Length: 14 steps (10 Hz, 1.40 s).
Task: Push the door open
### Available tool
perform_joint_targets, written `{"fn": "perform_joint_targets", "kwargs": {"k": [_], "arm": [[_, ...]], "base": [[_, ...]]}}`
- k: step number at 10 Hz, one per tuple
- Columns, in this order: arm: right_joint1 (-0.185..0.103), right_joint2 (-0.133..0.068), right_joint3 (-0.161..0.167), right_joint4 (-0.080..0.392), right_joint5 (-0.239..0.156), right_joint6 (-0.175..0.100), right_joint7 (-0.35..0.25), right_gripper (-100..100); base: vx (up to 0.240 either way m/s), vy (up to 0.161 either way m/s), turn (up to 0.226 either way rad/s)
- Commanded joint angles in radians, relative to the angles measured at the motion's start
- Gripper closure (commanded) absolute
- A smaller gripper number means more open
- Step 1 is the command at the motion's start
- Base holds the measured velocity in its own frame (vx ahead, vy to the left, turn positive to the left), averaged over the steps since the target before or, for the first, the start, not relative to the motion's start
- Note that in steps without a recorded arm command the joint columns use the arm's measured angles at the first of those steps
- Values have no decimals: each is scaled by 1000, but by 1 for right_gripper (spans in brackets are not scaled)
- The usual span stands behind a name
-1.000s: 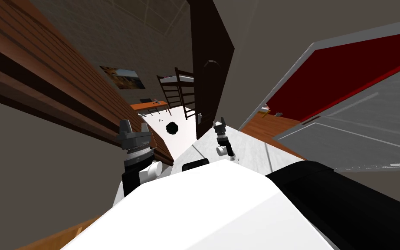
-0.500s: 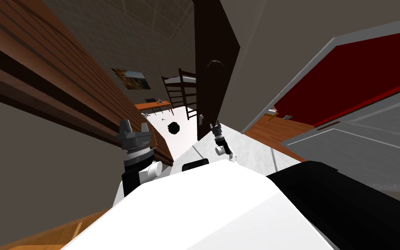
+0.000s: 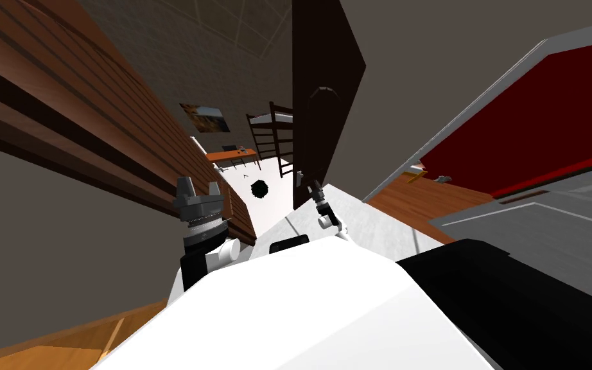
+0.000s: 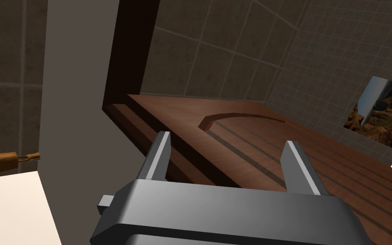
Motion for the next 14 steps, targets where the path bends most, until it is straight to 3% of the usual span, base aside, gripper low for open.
{"fn": "perform_joint_targets", "kwargs": {"k": [1, 5, 6, 7, 8, 11, 12, 14], "arm": [[-25, -32, 21, 50, -11, 4, -10, -100], [-91, -109, 72, 188, -35, -1, -33, -100], [-91, -109, 72, 202, -35, -1, -33, -100], [-106, -126, 84, 237, -41, -2, -39, -100], [-106, -126, 84, 237, -41, -2, -39, -100], [-151, -178, 118, 330, -58, -5, -55, -100], [-151, -178, 118, 337, -58, -5, -55, -100], [-179, -210, 140, 399, -68, -6, -64, -100]], "base": [[67, -105, 159], [73, -107, 144], [35, -65, 49], [35, -54, 88], [29, -40, 44], [50, -78, 125], [48, -81, 32], [53, -58, 98]]}}
